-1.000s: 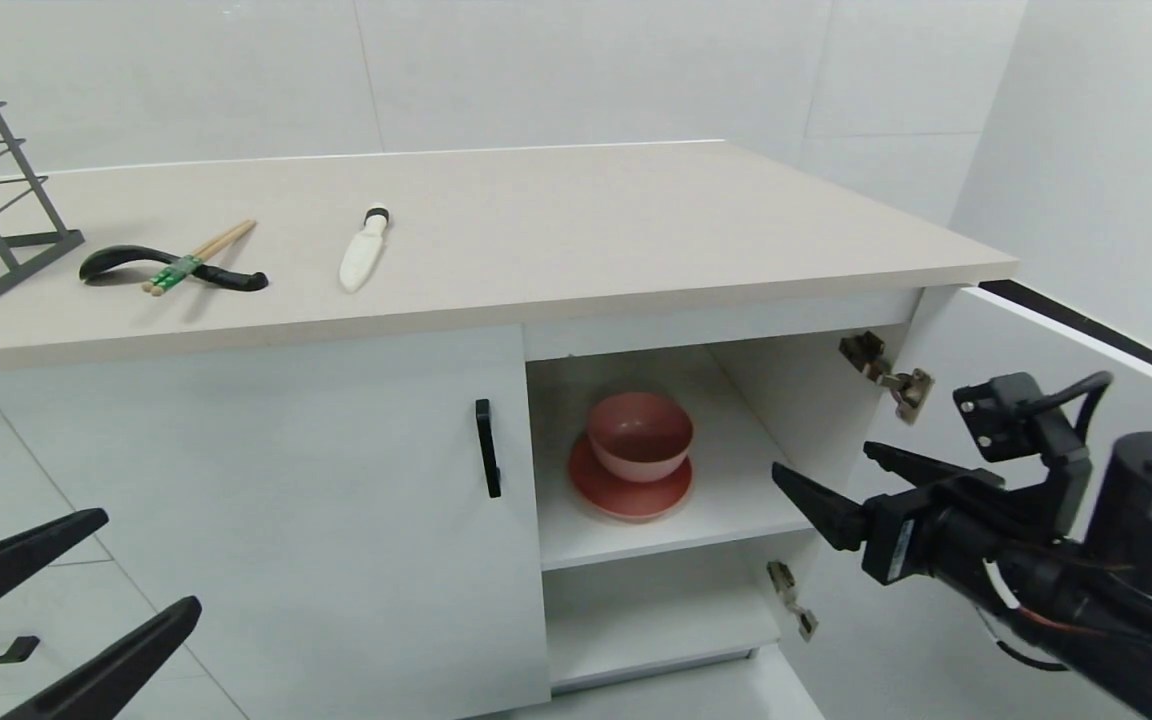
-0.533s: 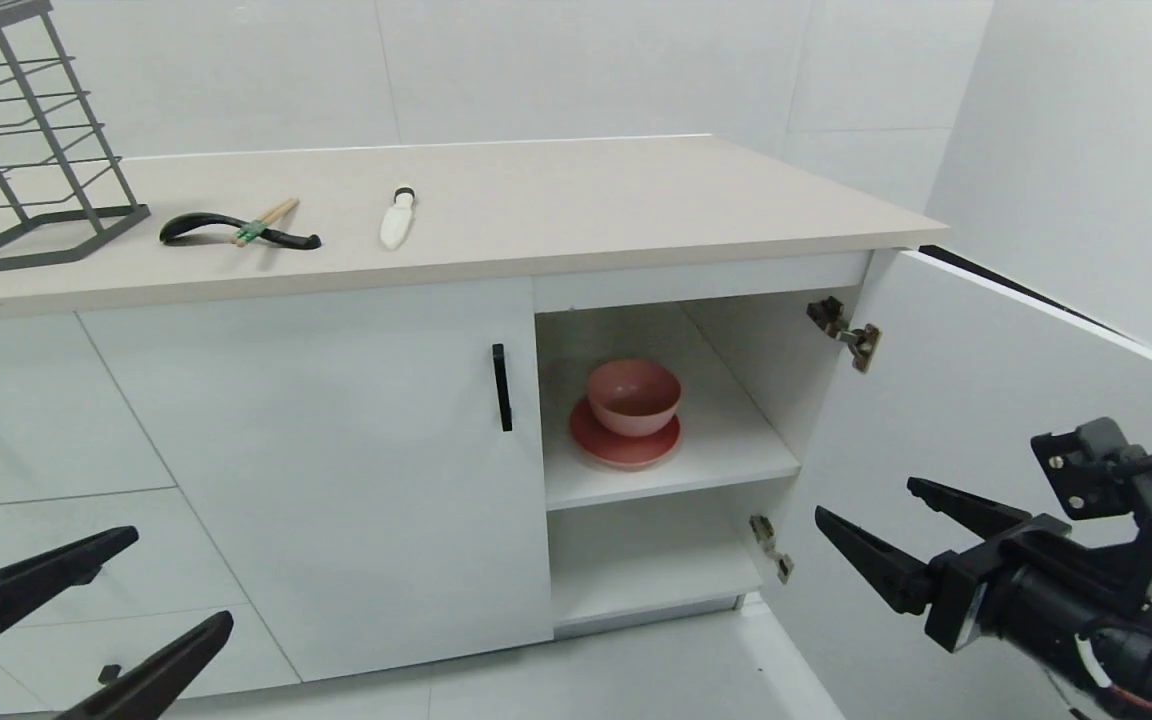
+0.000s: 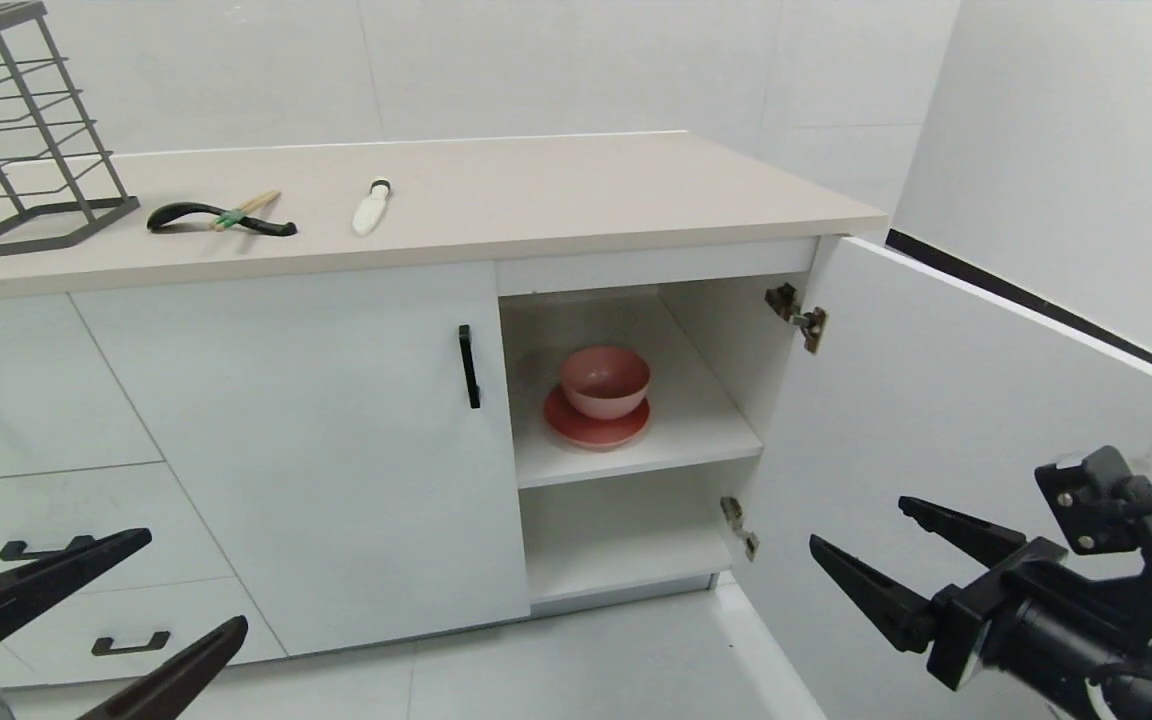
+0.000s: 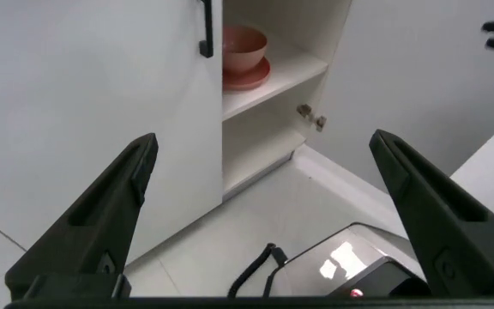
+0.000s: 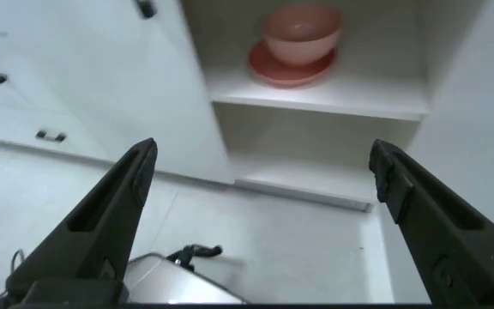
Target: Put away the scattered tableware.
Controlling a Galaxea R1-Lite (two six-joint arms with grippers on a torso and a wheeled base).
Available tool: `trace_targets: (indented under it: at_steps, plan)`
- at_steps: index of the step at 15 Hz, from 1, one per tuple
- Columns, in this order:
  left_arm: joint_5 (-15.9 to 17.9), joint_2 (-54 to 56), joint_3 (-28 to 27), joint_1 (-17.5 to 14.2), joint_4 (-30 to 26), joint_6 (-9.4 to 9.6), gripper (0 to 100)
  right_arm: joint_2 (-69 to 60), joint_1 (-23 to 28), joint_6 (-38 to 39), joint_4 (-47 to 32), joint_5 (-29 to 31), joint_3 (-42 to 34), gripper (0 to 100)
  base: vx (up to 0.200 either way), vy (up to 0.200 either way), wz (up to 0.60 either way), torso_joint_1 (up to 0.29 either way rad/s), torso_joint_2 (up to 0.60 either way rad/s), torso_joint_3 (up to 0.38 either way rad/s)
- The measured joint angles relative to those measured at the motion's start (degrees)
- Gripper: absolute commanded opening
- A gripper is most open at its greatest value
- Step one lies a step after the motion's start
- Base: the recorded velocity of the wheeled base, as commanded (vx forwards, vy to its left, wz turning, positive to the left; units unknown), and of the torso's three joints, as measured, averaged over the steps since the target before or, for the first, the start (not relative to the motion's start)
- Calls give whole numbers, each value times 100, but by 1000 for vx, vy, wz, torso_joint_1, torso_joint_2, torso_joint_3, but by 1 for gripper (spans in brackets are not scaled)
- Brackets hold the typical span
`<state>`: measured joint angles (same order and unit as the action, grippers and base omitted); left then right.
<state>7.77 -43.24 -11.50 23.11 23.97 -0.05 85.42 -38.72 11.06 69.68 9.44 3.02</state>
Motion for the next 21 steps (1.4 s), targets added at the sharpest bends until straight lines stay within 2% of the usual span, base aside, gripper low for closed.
trace_targets:
  at_steps: [3, 5, 10, 13, 17, 21]
  plan:
    - [0, 13, 61, -5, 12, 54, 100, 240, -85, 22, 397, 0, -176, 100, -200, -200, 0, 10, 4, -1]
    - [17, 121, 67, 6, 26, 49, 100, 361, -133, 29, 433, 0, -195, 100, -200, 0, 0, 0, 2, 5]
    - [49, 367, 133, 351, 20, 21, 100, 479, -150, 29, 452, -5, -199, 100, -200, 0, 0, 5, 6, 3]
    - [50, 369, 137, 378, -16, 26, 100, 488, -128, 38, 638, -7, -258, 100, 0, 0, 0, 0, 0, 0]
    - [41, 223, 106, 343, 17, 7, 100, 396, 149, 38, 580, -2, -297, 100, 200, -200, 0, -1, 4, -1]
    - [41, 201, 105, 336, 15, 5, 100, 124, 512, 38, 116, 2, -302, 100, 200, -200, 0, 7, 6, -2]
